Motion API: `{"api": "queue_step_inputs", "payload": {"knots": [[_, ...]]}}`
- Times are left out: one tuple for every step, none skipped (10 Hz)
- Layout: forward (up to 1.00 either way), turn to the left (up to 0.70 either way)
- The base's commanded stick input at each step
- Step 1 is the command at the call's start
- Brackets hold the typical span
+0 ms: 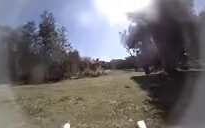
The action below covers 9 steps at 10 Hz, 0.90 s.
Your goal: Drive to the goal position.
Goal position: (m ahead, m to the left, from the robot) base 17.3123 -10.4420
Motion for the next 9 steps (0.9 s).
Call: {"api": "queue_step_inputs", "payload": {"knots": [[0.70, -0.04], [0.70, -0.18], [0.70, -0.21], [0.70, -0.06], [0.70, 0.00], [0.70, 0.00], [0.70, 0.00], [0.70, 0.00], [0.70, 0.00]]}}
